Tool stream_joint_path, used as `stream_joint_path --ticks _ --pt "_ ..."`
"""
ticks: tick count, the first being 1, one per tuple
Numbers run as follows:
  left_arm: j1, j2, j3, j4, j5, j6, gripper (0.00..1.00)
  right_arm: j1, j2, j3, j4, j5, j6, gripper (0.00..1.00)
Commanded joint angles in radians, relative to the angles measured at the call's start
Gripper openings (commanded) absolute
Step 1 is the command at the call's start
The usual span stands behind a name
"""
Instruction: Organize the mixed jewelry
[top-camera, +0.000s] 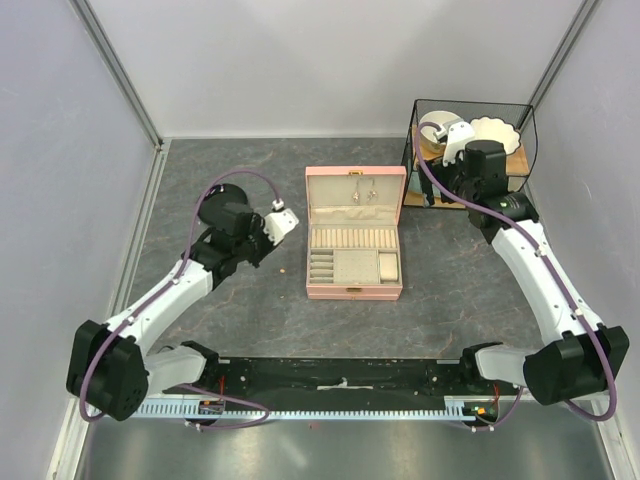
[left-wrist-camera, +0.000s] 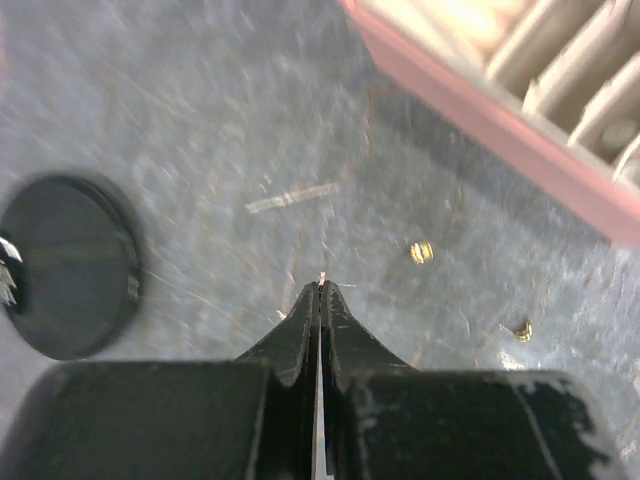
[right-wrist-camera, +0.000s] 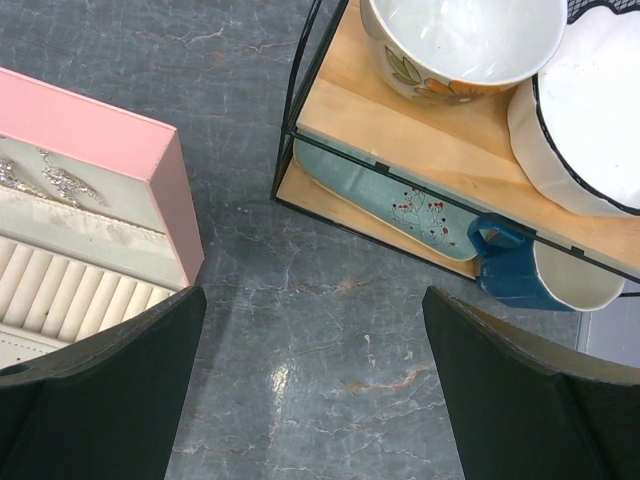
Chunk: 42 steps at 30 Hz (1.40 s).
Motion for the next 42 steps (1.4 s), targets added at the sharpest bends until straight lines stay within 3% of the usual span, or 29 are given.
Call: stream_joint_path --ticks 1,14,24,42 --pt "-0.105 -0.013 0.160 0.012 -0.109 0.013 0.02 0.003 0.021 0.020 0.028 0.012 -0.008 0.98" --pt "-0.406 0.266 0.346 0.184 -0.431 0.061 0.02 0.003 0.030 0.023 0.075 0.104 -0.034 0.98" --pt "-0.536 0.400 0.386 0.296 -0.491 0.099 0.01 0.003 0.031 0.017 0.078 0.161 -0.045 0.98" --pt "-0.675 0.483 0.399 0.353 -0.514 0.111 0.02 -0.055 0.022 -0.017 0.090 0.245 -0.013 0.98"
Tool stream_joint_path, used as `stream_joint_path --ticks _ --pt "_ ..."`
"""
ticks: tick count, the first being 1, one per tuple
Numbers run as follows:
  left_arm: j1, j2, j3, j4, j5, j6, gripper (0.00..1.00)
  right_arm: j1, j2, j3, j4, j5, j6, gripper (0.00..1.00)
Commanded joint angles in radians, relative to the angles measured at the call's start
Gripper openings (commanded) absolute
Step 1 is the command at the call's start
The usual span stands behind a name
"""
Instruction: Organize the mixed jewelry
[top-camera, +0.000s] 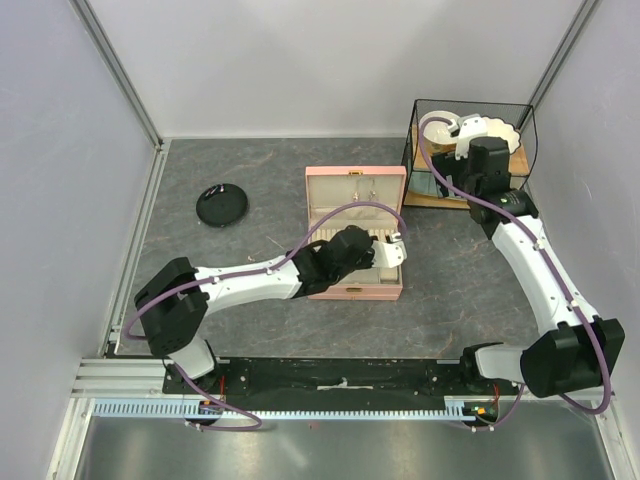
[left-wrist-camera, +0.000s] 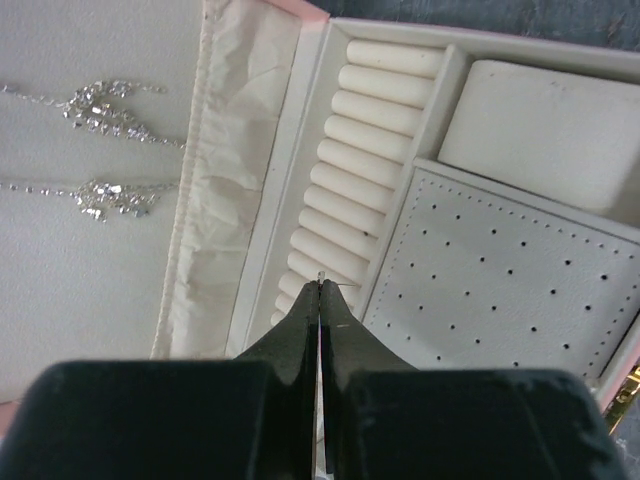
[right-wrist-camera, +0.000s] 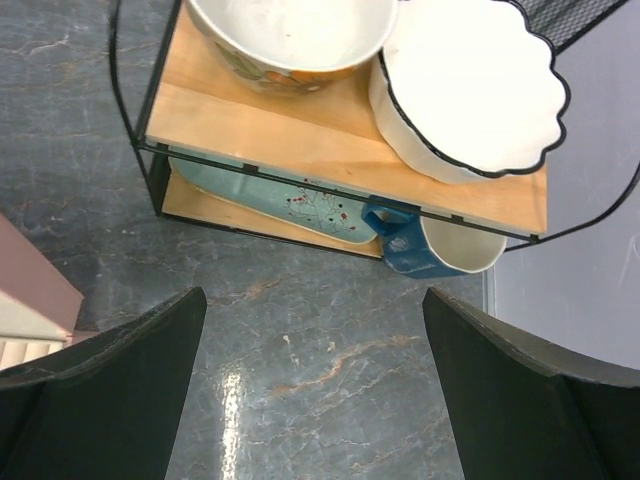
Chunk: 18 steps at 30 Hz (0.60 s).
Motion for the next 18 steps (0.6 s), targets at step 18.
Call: stream_joint_path --ticks 18 --pt "-0.039 0.063 0.103 -0.005 0.016 0.009 0.01 -0.325 -0.070 -0.206 0.026 -0.133 -0.010 0.98"
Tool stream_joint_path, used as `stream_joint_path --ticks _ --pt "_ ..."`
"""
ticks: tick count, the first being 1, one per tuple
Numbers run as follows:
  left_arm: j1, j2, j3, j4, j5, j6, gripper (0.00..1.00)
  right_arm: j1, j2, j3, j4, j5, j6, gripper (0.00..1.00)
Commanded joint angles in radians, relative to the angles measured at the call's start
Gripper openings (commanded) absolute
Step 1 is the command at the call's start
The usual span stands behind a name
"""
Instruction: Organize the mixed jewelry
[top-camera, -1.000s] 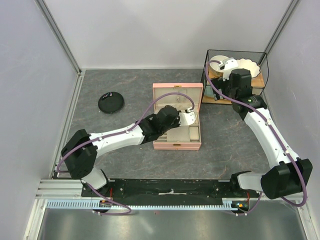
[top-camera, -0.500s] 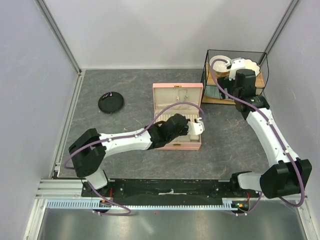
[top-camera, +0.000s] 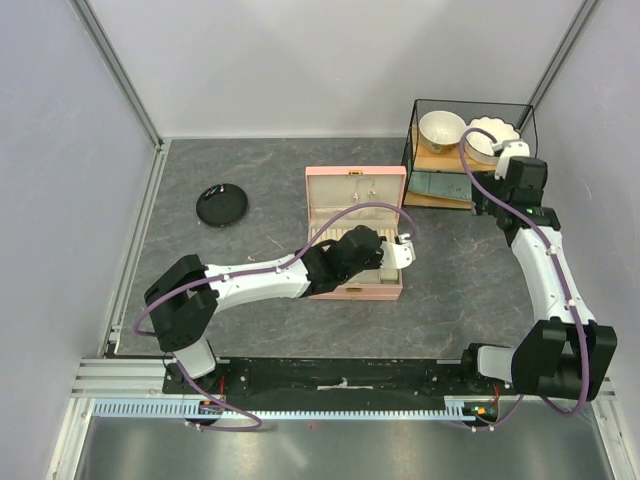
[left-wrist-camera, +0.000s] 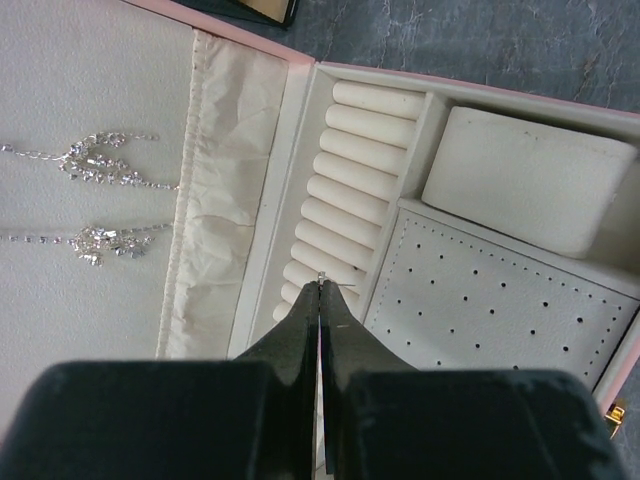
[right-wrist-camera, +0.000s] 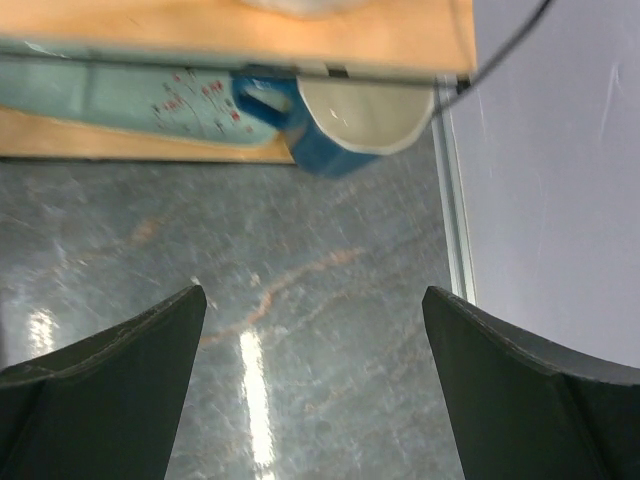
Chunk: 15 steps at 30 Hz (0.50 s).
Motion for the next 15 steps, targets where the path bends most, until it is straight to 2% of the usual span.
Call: stream_joint_path --ticks 1,8,15 --pt "-0.012 0.002 0.050 -0.016 0.014 -0.003 0.02 -0.072 -0.071 -0.076 0.005 -0.054 -0.027 0.98" --pt "-0.015 -0.004 0.076 -0.062 0.051 -0.029 0.02 -0.234 -0.133 -0.157 -0.018 -0.118 -0.067 0.98" --pt "-0.022 0.006 0.062 -0.067 0.061 -0.025 0.01 -0.282 -0.140 -0.174 -0.020 -0.154 -0.069 0.98"
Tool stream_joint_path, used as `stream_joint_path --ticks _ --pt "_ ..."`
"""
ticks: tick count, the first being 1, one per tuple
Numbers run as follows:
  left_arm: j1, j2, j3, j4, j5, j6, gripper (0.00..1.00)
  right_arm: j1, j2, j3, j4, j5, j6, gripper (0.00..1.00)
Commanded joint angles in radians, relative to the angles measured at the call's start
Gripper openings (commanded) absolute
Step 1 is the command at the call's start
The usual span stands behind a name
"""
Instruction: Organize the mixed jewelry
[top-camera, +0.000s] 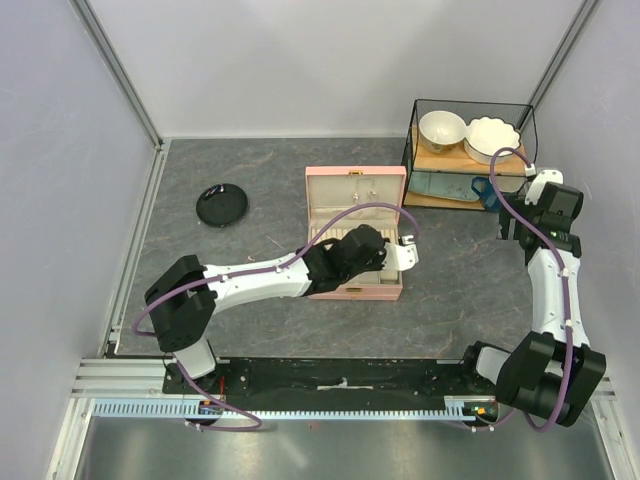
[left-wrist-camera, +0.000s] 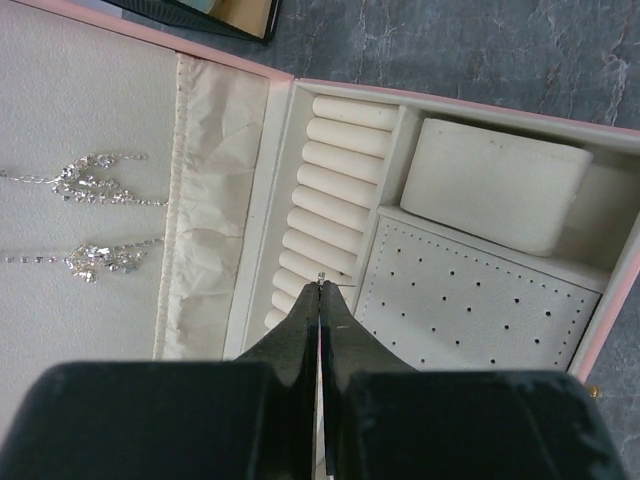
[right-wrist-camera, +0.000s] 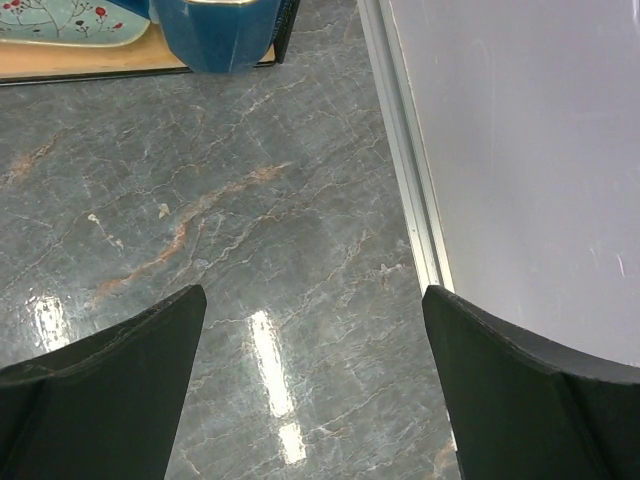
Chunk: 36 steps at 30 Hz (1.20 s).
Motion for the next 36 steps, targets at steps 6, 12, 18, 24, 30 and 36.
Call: stream_joint_path --ticks 6,12,18,24,30,36 --pt "-0.026 0.026 0.015 0.017 0.019 -0.014 0.02 -0.019 -0.007 -0.009 0.020 -0.054 -0.016 0.98" --pt "-0.032 0.063 0.013 0.055 -0.010 0.009 0.01 -0.024 0.002 -0.012 0.028 -0.096 -0.011 0.98" --pt "-0.032 0.092 0.011 0.080 -0.042 0.038 0.02 -0.024 0.012 -0.015 0.028 -0.114 -0.008 0.98" --pt "-0.032 0.101 0.011 0.111 -0.067 0.060 0.01 -0.026 0.015 -0.013 0.028 -0.122 -0.006 0.98" --pt "-0.032 0.107 0.014 0.114 -0.070 0.061 0.02 -0.026 0.015 -0.013 0.028 -0.130 -0.006 0.98" --pt "-0.032 0.110 0.010 0.127 -0.083 0.076 0.02 -0.027 0.013 -0.015 0.028 -0.133 -0.008 0.98"
